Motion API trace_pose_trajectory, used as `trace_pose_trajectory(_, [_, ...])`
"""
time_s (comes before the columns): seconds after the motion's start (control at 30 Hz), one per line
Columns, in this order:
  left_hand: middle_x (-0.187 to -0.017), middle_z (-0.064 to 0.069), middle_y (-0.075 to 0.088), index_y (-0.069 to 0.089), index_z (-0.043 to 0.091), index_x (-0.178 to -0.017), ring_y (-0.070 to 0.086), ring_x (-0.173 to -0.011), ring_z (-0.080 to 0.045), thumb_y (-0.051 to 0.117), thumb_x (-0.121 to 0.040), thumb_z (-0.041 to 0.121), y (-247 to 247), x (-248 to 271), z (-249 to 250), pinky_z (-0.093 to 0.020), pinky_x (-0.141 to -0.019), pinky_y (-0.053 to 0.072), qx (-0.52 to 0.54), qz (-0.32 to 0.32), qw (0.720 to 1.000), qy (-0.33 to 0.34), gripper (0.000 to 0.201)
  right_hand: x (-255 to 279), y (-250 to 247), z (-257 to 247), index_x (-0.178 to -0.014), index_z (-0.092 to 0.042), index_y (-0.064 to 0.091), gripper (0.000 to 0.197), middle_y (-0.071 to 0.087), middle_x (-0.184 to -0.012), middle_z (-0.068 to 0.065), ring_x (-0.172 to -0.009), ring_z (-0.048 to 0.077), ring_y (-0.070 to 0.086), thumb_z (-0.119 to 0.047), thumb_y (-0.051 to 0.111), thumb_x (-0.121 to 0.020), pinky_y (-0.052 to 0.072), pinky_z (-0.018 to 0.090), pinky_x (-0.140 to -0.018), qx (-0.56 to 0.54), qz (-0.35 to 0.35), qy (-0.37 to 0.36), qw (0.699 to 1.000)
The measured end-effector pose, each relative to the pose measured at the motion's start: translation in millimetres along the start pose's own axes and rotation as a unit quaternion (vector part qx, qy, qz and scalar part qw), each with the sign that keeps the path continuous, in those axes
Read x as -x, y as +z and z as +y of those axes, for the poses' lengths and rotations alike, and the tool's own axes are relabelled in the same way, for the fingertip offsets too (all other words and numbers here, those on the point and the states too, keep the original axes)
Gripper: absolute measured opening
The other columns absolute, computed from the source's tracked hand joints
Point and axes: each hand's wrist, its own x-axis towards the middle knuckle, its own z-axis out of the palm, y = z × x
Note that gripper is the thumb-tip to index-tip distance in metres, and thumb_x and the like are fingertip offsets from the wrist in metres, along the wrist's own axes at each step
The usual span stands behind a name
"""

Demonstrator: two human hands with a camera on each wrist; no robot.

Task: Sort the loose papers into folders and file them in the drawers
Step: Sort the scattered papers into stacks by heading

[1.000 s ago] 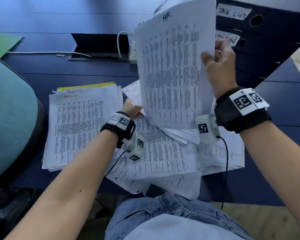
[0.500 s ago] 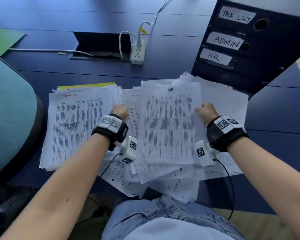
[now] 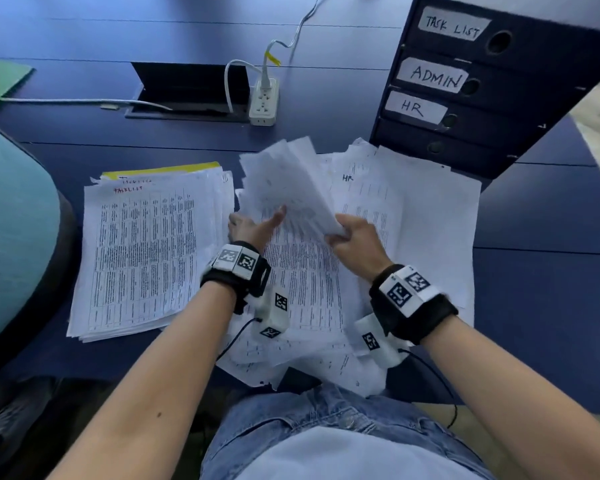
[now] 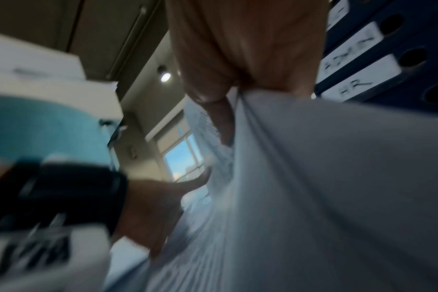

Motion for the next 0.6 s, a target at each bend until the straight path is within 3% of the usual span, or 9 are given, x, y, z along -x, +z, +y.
trace_pose_trajectory(0.07, [-0.13, -0.007, 0.037, 0.028, 0.008, -0.125, 0.041, -0.125, -0.024, 0.067, -0.068, 0.063, -8.0, 2.9, 1.3, -0.036, -0.109, 0.031, 0.086, 0.008, 0.996, 0.035, 0.089, -2.0, -20.2, -4.0, -0.092, -0.002, 0.062, 0.014, 0.063, -0.082, 0.013, -0.073, 0.016, 0.059, 0.007, 0.058, -0.083, 0.05, 0.03, -0.066, -0.079, 0.026, -0.018, 0.996])
trace_pose_trajectory(0.1, [-0.125, -0.003, 0.039, 0.032, 0.013, -0.121, 0.043, -0.124, -0.022, 0.068, -0.07, 0.06, -13.2, 6.6, 4.4, -0.037, -0.109, 0.032, 0.127, 0.016, 0.99, 0.056, 0.078, -2.7, -31.4, -6.6, -0.098, -0.002, 0.061, 0.018, 0.064, -0.089, 0.012, -0.076, 0.012, 0.062, 0.007, 0.06, -0.083, 0.052, 0.03, -0.072, -0.13, 0.047, -0.02, 0.99])
trace_pose_trajectory(0.17, [-0.126, -0.012, 0.051, 0.046, 0.01, -0.123, 0.053, -0.118, -0.027, 0.07, -0.073, 0.051, -23.7, 14.1, 16.4, -0.041, -0.104, 0.041, 0.2, 0.021, 0.974, 0.1, 0.069, -2.1, -52.3, -15.7, -0.107, -0.003, 0.058, 0.025, 0.066, -0.094, 0.002, -0.077, 0.001, 0.065, 0.006, 0.061, -0.083, 0.054, 0.022, -0.074, -0.207, 0.087, -0.042, 0.974])
trace_pose_trajectory(0.23, [-0.117, -0.019, 0.061, 0.054, 0.001, -0.123, 0.061, -0.106, -0.029, 0.077, -0.073, 0.031, -33.2, 24.8, 36.9, -0.04, -0.091, 0.05, 0.273, -0.013, 0.95, 0.153, 0.063, -2.9, -66.3, -28.7, -0.106, -0.009, 0.058, 0.026, 0.068, -0.093, -0.01, -0.083, 0.0, 0.066, 0.004, 0.061, -0.084, 0.053, 0.021, -0.076, -0.236, 0.139, -0.089, 0.958])
trace_pose_trajectory(0.27, [-0.113, -0.019, 0.063, 0.055, -0.001, -0.12, 0.062, -0.103, -0.03, 0.077, -0.07, 0.023, -38.4, 30.4, 48.3, -0.041, -0.09, 0.051, 0.306, -0.022, 0.934, 0.186, 0.061, -3.0, -71.6, -37.9, -0.105, -0.012, 0.058, 0.025, 0.067, -0.093, -0.013, -0.085, 0.001, 0.065, 0.002, 0.061, -0.085, 0.053, 0.022, -0.077, -0.232, 0.172, -0.116, 0.95])
trace_pose_trajectory(0.37, [-0.105, -0.018, 0.064, 0.058, 0.004, -0.105, 0.062, -0.102, -0.034, 0.072, -0.064, 0.027, -56.4, 47.3, 84.4, -0.046, -0.089, 0.052, 0.345, 0.017, 0.89, 0.296, 0.049, -1.0, -83.2, -62.2, -0.117, -0.004, 0.05, 0.03, 0.062, -0.108, 0.005, -0.102, 0.012, 0.061, -0.004, 0.057, -0.087, 0.052, 0.034, -0.09, -0.205, 0.272, -0.205, 0.918])
trace_pose_trajectory(0.47, [-0.09, -0.006, 0.068, 0.058, 0.013, -0.091, 0.065, -0.087, -0.023, 0.073, -0.063, 0.029, -70.4, 59.1, 107.0, -0.039, -0.078, 0.055, 0.371, 0.047, 0.857, 0.356, 0.035, -2.4, -89.1, -68.9, -0.136, 0.015, 0.026, 0.066, 0.038, -0.137, 0.031, -0.131, 0.039, 0.038, -0.019, 0.058, -0.09, 0.034, 0.052, -0.107, -0.214, 0.326, -0.209, 0.897])
trace_pose_trajectory(0.53, [-0.08, 0.004, 0.071, 0.059, 0.009, -0.091, 0.066, -0.077, -0.013, 0.074, -0.068, 0.018, -70.4, 62.5, 106.4, -0.029, -0.071, 0.053, 0.395, 0.024, 0.844, 0.363, 0.028, 0.0, -86.9, -64.0, -0.14, 0.015, 0.015, 0.084, 0.025, -0.146, 0.032, -0.138, 0.041, 0.025, -0.031, 0.061, -0.088, 0.025, 0.051, -0.112, -0.23, 0.325, -0.175, 0.9])
trace_pose_trajectory(0.6, [-0.079, 0.005, 0.072, 0.06, 0.005, -0.095, 0.067, -0.078, -0.011, 0.071, -0.074, 0.01, -64.3, 62.2, 93.8, -0.027, -0.072, 0.053, 0.4, -0.012, 0.849, 0.345, 0.023, 6.3, -80.0, -56.2, -0.143, 0.009, 0.011, 0.086, 0.023, -0.149, 0.025, -0.14, 0.032, 0.024, -0.03, 0.063, -0.086, 0.024, 0.043, -0.115, -0.257, 0.313, -0.139, 0.904])
